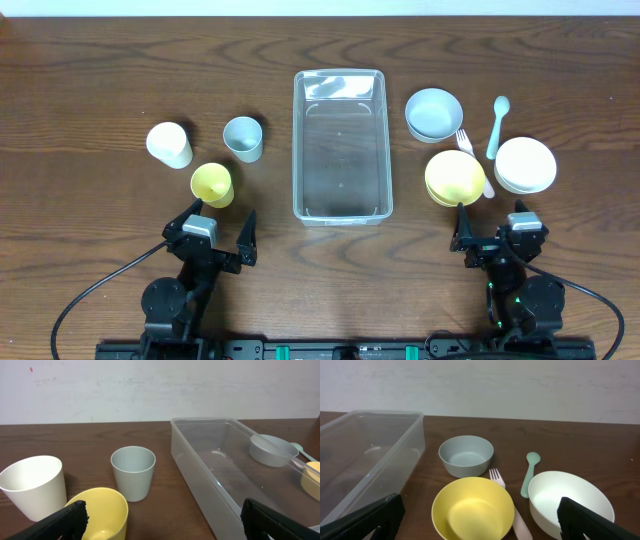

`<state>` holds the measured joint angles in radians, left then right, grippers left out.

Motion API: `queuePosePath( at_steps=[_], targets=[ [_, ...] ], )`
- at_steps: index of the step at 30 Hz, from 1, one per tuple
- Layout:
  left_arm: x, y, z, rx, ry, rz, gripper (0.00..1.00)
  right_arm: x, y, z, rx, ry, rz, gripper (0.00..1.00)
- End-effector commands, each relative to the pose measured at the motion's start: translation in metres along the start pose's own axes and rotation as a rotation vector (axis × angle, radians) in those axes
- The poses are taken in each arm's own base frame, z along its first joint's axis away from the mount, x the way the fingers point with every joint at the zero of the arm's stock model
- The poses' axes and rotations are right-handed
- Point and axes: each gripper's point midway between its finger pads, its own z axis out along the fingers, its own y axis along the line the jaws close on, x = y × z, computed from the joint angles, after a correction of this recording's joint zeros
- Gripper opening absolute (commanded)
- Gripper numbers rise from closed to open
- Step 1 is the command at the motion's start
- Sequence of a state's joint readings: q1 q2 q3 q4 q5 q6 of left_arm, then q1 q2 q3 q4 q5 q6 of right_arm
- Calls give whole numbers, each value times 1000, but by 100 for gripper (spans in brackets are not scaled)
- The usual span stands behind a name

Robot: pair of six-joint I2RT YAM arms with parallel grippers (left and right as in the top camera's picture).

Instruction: Pack container

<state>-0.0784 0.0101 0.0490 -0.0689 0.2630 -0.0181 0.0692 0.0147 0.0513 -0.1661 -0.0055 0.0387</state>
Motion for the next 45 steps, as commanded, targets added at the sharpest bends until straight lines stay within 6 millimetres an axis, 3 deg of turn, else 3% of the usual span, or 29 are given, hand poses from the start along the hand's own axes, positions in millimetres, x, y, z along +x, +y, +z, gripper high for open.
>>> queuePosePath(
  at_steps=[1, 32, 38, 41, 45],
  targets=[
    [16, 2, 2, -1, 36, -2, 98, 0, -2, 0, 5, -4, -17, 99],
    [16, 2, 2, -1, 36, -2, 98, 0, -1, 0, 4, -5, -16, 99],
    [16, 2, 2, -1, 36, -2, 98, 0, 4, 0, -26, -4, 32, 99],
    [16, 2, 2, -1, 36, -2, 98, -5, 19, -1, -117, -21, 86, 99],
    [16, 2, 2, -1, 36, -2, 98, -17, 22, -5, -135, -34, 80, 99]
  ],
)
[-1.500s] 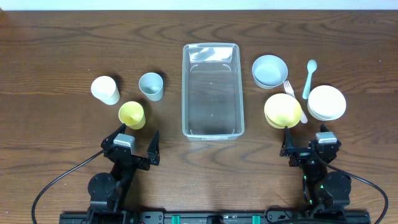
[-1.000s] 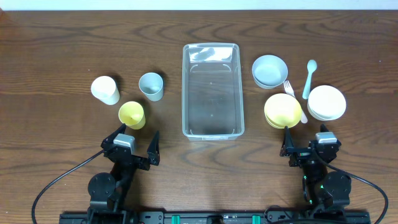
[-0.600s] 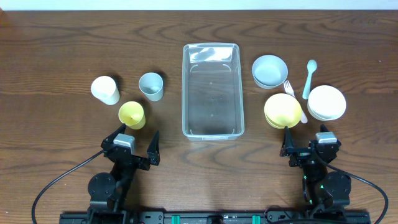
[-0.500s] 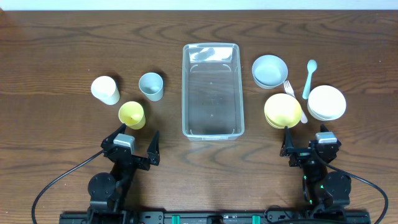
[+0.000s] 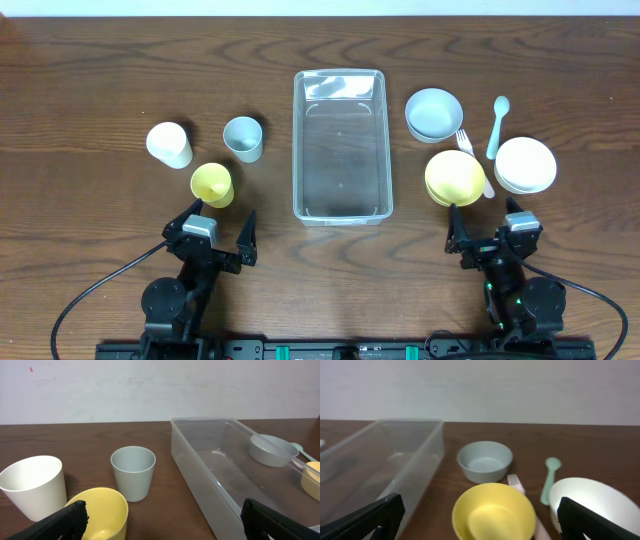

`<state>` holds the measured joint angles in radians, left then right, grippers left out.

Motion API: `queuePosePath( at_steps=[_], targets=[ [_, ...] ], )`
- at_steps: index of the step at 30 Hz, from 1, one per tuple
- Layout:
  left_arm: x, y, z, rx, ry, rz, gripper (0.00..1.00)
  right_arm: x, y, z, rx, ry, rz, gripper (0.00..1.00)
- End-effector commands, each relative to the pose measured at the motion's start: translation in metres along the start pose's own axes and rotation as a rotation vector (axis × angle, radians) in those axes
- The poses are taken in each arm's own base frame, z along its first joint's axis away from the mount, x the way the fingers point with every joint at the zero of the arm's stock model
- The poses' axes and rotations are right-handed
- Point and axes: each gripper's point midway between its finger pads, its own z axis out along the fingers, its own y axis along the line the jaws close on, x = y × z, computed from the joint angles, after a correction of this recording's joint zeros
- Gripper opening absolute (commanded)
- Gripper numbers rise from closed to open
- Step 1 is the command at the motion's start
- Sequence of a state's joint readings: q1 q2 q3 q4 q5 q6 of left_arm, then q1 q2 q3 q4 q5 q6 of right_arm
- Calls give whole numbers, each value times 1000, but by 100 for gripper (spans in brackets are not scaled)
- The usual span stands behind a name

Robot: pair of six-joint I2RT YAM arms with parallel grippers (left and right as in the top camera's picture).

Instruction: Pack container

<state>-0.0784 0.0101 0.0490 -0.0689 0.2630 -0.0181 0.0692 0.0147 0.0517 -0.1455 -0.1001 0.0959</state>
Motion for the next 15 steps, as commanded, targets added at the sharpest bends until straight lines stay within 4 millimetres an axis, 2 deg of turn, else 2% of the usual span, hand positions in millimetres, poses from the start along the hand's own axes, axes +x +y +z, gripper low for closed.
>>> queuePosePath(
  at_steps=[1, 5, 8, 11, 15],
  targets=[
    [16, 2, 2, -1, 36, -2, 98, -20, 8, -7, -38, -19, 12, 99],
    [16, 2, 2, -1, 36, -2, 98, -59, 4, -17, 19, 16, -41, 99],
    [16, 2, 2, -1, 36, -2, 98, -91, -3, -14, 82, 119, -59, 99],
    [16, 2, 2, -1, 36, -2, 98, -113, -5, 4, 98, 297, -79, 99],
    [16, 2, 2, -1, 36, -2, 98, -123, -2, 40, 70, 554, -48, 99]
  ],
)
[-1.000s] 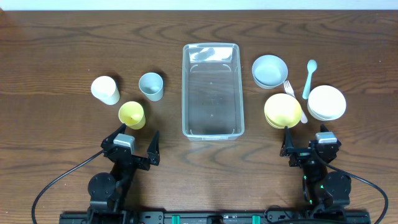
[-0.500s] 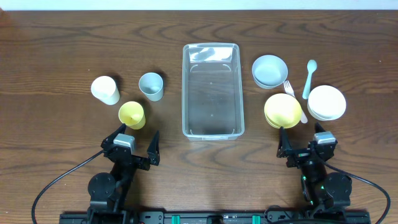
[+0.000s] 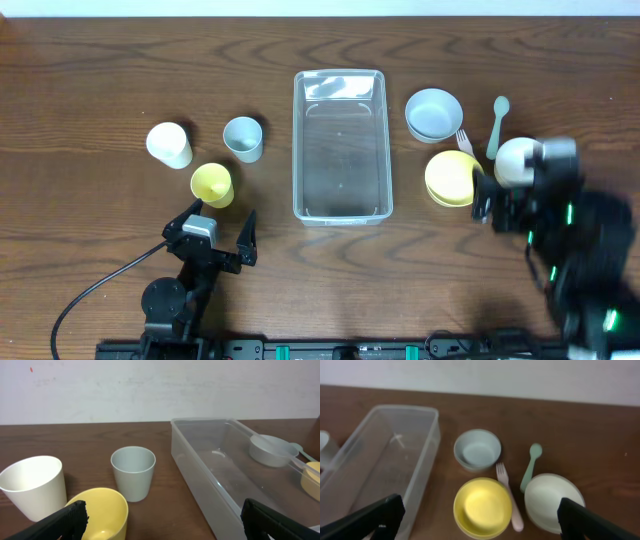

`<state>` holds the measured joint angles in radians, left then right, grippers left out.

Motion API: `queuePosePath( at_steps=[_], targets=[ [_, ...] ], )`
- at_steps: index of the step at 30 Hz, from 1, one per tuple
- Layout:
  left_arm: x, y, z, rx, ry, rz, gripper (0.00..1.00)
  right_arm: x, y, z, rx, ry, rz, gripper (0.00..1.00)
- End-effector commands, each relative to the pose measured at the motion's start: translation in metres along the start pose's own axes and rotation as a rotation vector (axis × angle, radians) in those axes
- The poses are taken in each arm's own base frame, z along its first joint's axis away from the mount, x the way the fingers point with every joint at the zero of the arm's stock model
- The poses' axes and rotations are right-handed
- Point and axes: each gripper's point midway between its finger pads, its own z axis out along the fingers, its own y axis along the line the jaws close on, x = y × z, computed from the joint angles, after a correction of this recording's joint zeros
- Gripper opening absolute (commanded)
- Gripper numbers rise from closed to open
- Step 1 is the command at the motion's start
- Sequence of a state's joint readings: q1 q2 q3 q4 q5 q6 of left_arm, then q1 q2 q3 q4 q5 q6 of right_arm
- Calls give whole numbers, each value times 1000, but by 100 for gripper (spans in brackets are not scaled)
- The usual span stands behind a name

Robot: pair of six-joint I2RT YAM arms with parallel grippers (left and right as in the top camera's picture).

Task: Pack container
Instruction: 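Reach the right gripper to the grey bowl and grasp its rim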

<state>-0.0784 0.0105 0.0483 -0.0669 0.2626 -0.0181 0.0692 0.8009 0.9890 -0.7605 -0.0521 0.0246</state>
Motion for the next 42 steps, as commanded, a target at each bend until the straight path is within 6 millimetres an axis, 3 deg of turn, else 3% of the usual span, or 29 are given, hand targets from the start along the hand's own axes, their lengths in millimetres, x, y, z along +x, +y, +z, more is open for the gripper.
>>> queuePosePath(
  at_steps=[1, 4, 7, 11, 16, 23, 33, 42],
  targets=[
    [16, 2, 2, -1, 37, -2, 98, -18, 3, 26, -34, 152, -12, 99],
    [16, 2, 2, -1, 37, -2, 98, -17, 22, 56, -152, 305, 27, 99],
    [16, 2, 2, -1, 37, -2, 98, 1, 29, 90, -206, 414, 53, 99],
    [16, 2, 2, -1, 37, -2, 98, 22, 18, 136, -157, 497, 56, 99],
    [16, 2, 2, -1, 37, -2, 98, 24, -2, 182, -63, 467, 29, 99],
    [16, 2, 2, -1, 37, -2, 98, 25, -30, 217, 89, 431, 5, 88],
    [16, 2, 2, -1, 37, -2, 98, 74, -50, 253, 199, 541, 144, 80],
    [16, 2, 2, -1, 37, -2, 98, 107, -50, 279, 187, 603, 187, 71]
  ],
)
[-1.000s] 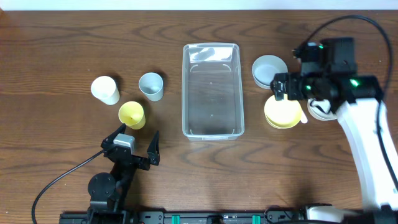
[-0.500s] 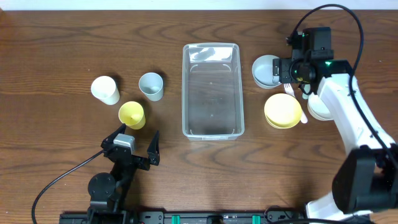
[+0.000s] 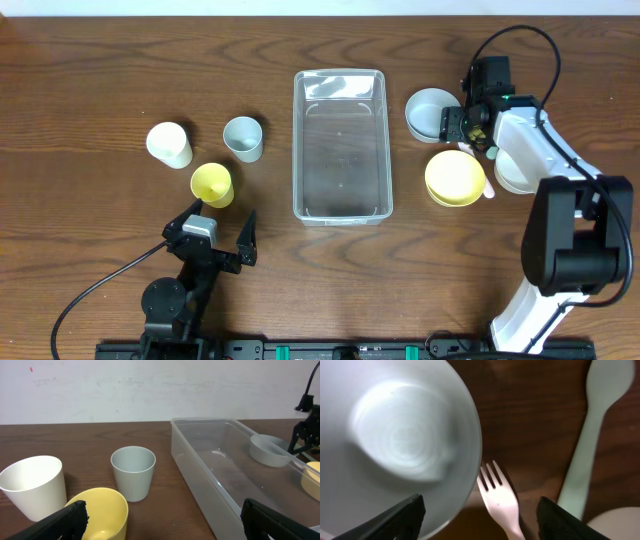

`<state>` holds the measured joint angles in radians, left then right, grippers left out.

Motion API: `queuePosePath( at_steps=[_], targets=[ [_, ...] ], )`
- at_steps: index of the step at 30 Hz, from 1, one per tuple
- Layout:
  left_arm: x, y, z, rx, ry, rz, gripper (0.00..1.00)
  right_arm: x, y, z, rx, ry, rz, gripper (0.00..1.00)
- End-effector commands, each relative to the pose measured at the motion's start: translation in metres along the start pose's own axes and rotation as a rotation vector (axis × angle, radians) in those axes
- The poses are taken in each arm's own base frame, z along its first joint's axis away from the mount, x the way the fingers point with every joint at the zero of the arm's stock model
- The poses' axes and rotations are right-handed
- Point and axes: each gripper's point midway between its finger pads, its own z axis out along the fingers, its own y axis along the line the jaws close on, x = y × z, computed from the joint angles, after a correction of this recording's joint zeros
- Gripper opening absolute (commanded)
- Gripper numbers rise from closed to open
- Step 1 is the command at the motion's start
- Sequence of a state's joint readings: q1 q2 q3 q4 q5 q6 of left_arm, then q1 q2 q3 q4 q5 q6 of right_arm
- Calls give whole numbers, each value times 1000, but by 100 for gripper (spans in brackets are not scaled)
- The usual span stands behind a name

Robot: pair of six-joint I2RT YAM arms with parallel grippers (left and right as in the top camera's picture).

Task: Pack container
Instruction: 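Reach the right gripper to the grey bowl and grasp its rim, then carry the grey bowl with the right gripper into the clear container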

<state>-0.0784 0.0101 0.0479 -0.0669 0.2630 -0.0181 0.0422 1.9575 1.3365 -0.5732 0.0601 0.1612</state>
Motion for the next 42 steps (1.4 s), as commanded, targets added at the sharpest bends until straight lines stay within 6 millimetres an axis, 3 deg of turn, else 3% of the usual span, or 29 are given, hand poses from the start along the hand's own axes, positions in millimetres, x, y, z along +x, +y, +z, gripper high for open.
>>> queuePosePath(
  at_steps=[1, 7, 13, 16, 22, 31, 36, 42],
  targets=[
    [16, 2, 2, -1, 37, -2, 98, -4, 1, 9, -14, -1, 36, 70],
    [16, 2, 2, -1, 37, -2, 98, -12, 4, 14, -28, -32, 36, 60],
    [16, 2, 2, -1, 37, -2, 98, -16, 4, 14, -30, -49, 38, 36],
    [16, 2, 2, -1, 37, -2, 98, -16, 5, 14, -30, -50, 38, 30],
    [16, 2, 2, -1, 37, -2, 98, -17, 5, 14, -31, -53, 38, 1],
    [16, 2, 2, -1, 37, -2, 98, -24, 7, 6, -43, -59, 37, 1],
    [16, 2, 2, -1, 37, -2, 98, -45, 13, -29, -77, -91, 25, 1],
    [16, 2, 2, -1, 37, -2, 98, -76, 45, -109, -253, -191, -27, 1]
  ],
)
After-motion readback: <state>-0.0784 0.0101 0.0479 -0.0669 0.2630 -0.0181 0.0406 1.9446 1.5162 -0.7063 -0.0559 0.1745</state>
